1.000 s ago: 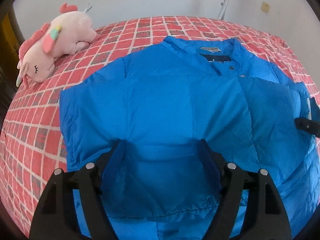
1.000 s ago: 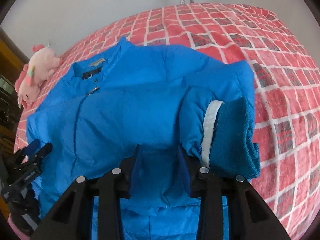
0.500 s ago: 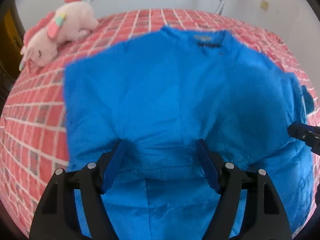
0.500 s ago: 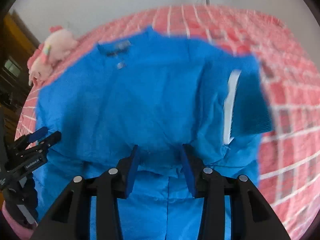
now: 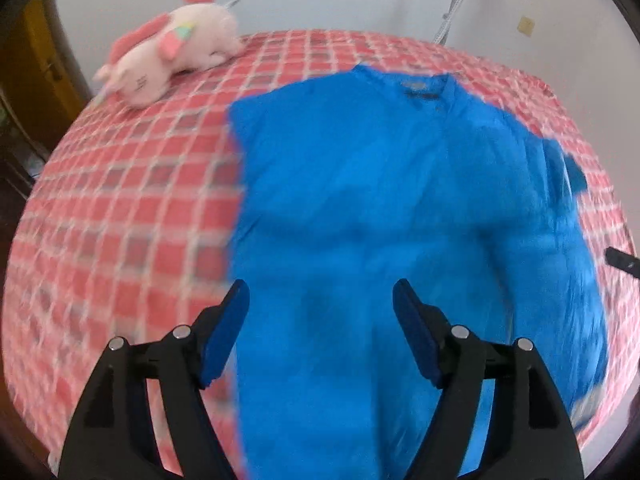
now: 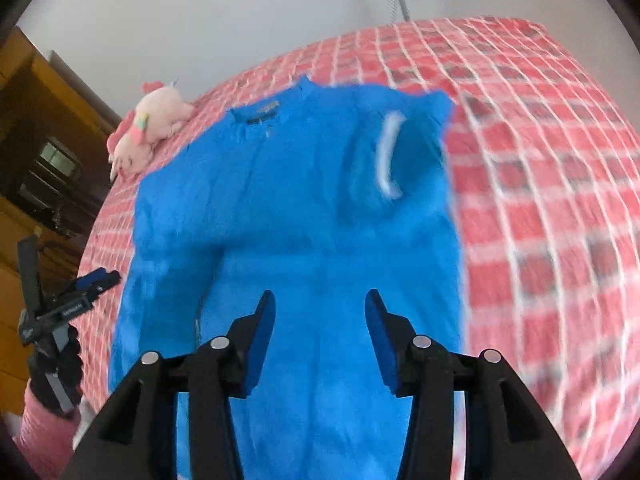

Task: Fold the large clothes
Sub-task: 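Move both grippers to the sequined hem and grasp it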

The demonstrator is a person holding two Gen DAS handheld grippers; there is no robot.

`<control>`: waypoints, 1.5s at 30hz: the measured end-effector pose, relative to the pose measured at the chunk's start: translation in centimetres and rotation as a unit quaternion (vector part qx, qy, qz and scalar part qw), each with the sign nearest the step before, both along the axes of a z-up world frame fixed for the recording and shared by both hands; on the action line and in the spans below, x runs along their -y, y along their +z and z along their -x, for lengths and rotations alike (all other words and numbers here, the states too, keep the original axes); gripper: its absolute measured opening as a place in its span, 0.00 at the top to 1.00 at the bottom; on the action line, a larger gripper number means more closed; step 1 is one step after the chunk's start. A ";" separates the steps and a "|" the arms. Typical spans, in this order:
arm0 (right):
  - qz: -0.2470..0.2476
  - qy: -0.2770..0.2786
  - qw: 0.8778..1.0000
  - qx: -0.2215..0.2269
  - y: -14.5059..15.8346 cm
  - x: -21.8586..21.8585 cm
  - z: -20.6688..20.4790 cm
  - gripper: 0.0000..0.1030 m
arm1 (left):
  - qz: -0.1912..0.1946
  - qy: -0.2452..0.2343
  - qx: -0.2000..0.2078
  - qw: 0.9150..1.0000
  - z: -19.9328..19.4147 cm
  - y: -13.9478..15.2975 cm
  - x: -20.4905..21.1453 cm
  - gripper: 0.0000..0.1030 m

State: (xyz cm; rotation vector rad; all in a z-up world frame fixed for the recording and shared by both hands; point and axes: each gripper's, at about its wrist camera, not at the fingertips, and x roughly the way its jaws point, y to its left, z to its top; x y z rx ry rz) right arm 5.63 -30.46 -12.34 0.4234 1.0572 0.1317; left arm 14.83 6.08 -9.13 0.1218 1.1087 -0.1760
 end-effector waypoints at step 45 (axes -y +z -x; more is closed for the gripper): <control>-0.086 0.025 0.990 -0.113 -7.8 -0.3 16.5 0.78 | 0.179 0.095 -0.173 0.964 14.9 -8.0 -6.9 0.60</control>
